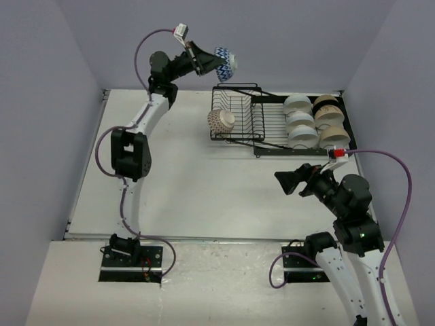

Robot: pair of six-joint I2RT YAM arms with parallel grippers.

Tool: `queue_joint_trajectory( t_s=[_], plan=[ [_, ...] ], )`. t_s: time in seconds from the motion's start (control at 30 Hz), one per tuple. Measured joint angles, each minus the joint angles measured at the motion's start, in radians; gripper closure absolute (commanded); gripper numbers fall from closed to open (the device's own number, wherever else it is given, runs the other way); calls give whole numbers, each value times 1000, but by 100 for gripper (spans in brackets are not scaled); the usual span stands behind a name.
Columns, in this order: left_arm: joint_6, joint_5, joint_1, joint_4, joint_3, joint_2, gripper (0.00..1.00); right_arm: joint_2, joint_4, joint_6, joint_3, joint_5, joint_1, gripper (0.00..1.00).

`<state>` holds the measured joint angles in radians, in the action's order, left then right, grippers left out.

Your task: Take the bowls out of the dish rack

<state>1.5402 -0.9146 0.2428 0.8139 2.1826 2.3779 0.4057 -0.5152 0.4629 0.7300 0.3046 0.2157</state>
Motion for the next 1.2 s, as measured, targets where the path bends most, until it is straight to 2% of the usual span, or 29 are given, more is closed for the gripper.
queue_joint_trajectory(
  t_s=[0.07, 0.13, 0.2, 0.27, 0.4, 0.53, 0.7, 0.9, 1.03, 1.2],
  plan=[
    [-172, 7, 3, -199, -21, -58, 100, 0, 0, 0, 0, 0, 0, 1],
    [-399, 76, 13, -509, -41, -141, 100, 0, 0, 0, 0, 0, 0, 1],
    [-601, 256, 37, -794, -85, -246, 100, 0, 0, 0, 0, 0, 0, 1],
    [-762, 463, 81, -1006, -189, -395, 100, -1, -1, 0, 0, -1, 0, 1],
    [-937, 822, 223, -1262, -458, -738, 100, -2, 0, 0, 1, -1, 0, 1],
    [-985, 1073, 343, -1430, -610, -924, 100, -2, 1, 0, 1, -1, 0, 1],
    [-978, 1317, 413, -1600, -773, -925, 100, -2, 0, 0, 1, -1, 0, 1],
    [-932, 1353, 527, -1675, -1130, -921, 100, -29, 0, 0, 1, -8, 0, 1],
    [-905, 1348, 598, -1683, -1194, -854, 100, -26, -8, -1, 4, -8, 0, 1],
    [-893, 1332, 616, -1628, -1231, -839, 100, -25, -17, -5, 18, -7, 0, 1]
  ],
)
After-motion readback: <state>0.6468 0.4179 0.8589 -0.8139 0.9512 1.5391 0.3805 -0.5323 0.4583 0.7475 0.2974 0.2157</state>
